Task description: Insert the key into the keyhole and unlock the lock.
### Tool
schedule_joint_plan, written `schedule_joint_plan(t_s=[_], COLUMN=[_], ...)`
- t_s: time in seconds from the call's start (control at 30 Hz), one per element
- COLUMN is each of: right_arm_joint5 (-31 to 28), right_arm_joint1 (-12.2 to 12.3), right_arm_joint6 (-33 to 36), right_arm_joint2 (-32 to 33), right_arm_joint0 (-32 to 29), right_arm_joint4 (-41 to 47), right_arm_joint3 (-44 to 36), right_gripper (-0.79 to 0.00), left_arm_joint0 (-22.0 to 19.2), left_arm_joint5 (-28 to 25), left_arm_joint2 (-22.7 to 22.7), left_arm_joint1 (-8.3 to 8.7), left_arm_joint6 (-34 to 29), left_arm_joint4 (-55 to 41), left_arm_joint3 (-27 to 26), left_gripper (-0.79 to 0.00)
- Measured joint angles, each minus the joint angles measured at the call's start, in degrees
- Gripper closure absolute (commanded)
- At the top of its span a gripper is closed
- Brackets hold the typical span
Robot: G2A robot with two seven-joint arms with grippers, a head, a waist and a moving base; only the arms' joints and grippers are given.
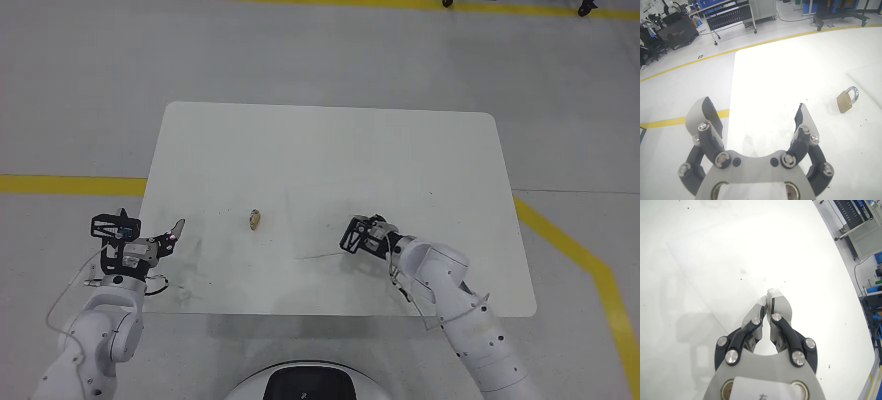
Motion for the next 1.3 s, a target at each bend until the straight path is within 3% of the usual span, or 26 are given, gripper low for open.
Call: schedule_joint_plan(t_s=[0.4, 0.6, 0.7, 0.9, 1.0, 1.3], right_arm_joint5=[4.0, 5.2, 3.0, -3.0, -5.3, -5.2], right_arm_joint1=[0.2, -0.6, -0.9, -0.7, -0.4, -0.4], right_arm_joint6=[-3.3, -4.9, -7.2, -13.6, -15.3, -15.2], right_arm_joint2=[2.4, 4.1, 5.6, 8.0, 9.1, 9.1], right_arm_joint0=[-2.9, -3.2, -2.6, -3.9, -4.4, -4.4], right_arm_joint4=[3.6, 19.6, 30.7, 41.0, 41.4, 41.3], right_arm_joint3=[-2.8, 0.5, 2.8, 6.1, 7.1, 7.0], right_gripper=[0.000, 0.000, 0.000, 0.000, 0.000, 0.000], left_arm_joint0=[0.0, 0.0, 0.0, 0.0, 0.0, 0.0], left_arm_joint5=[0.0, 0.0, 0.0, 0.0, 0.0, 0.0], left_arm_joint2=[0.0, 0.0, 0.0, 0.0, 0.0, 0.0], left_arm_joint1=[0.00, 0.00, 0.00, 0.00, 0.00, 0.00], left_arm_joint6=[0.0, 0.0, 0.0, 0.0, 0.0, 0.0], left_arm_joint4=[0.0, 0.0, 0.0, 0.0, 0.0, 0.0], left_arm_joint3=[0.0, 0.0, 0.0, 0.0, 0.0, 0.0], left_gripper=[-0.785, -0.785, -0.785, -0.785, -0.785, -0.785])
